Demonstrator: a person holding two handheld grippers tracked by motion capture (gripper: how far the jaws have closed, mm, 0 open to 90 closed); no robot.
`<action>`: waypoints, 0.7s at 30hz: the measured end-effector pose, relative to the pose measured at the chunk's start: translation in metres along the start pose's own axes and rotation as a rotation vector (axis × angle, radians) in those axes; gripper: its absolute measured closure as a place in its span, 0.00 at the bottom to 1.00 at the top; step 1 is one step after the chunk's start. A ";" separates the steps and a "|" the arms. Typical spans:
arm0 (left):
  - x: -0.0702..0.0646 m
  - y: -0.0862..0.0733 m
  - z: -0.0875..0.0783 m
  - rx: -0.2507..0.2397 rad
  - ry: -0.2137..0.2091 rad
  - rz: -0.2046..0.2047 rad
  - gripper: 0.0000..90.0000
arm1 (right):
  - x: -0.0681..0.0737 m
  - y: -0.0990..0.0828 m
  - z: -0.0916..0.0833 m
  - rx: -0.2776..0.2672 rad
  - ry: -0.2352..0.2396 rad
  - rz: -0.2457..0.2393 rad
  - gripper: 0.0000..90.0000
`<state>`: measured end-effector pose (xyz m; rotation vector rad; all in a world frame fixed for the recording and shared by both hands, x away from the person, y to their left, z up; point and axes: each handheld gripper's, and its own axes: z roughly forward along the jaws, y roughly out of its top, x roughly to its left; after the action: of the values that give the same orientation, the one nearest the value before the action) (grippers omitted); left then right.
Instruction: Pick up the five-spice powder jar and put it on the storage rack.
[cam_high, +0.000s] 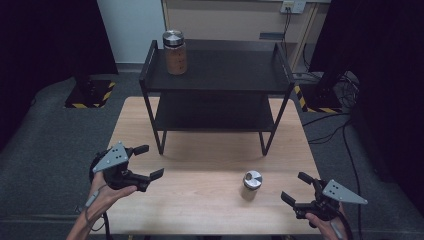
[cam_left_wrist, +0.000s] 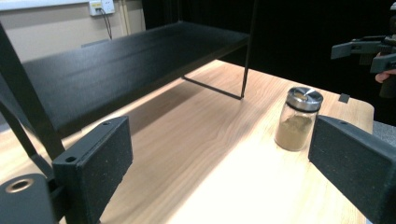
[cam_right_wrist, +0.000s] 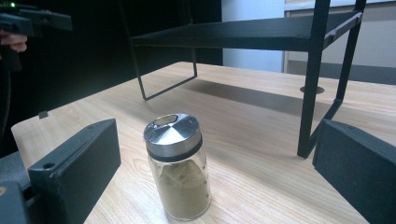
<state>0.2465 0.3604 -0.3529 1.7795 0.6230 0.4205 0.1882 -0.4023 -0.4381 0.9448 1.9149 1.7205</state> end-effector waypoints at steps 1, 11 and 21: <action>-0.001 -0.002 0.000 0.003 0.002 0.001 0.05 | 0.000 0.000 0.000 0.000 0.000 -0.001 0.02; -0.010 -0.030 0.000 0.028 0.023 -0.024 0.05 | 0.001 0.000 -0.001 0.003 -0.006 -0.004 0.02; -0.020 -0.046 -0.002 0.062 0.050 -0.011 0.05 | 0.002 0.000 0.000 0.006 -0.010 -0.005 0.02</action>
<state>0.2199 0.3593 -0.3961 1.8288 0.6869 0.4435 0.1866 -0.4011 -0.4377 0.9480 1.9154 1.7055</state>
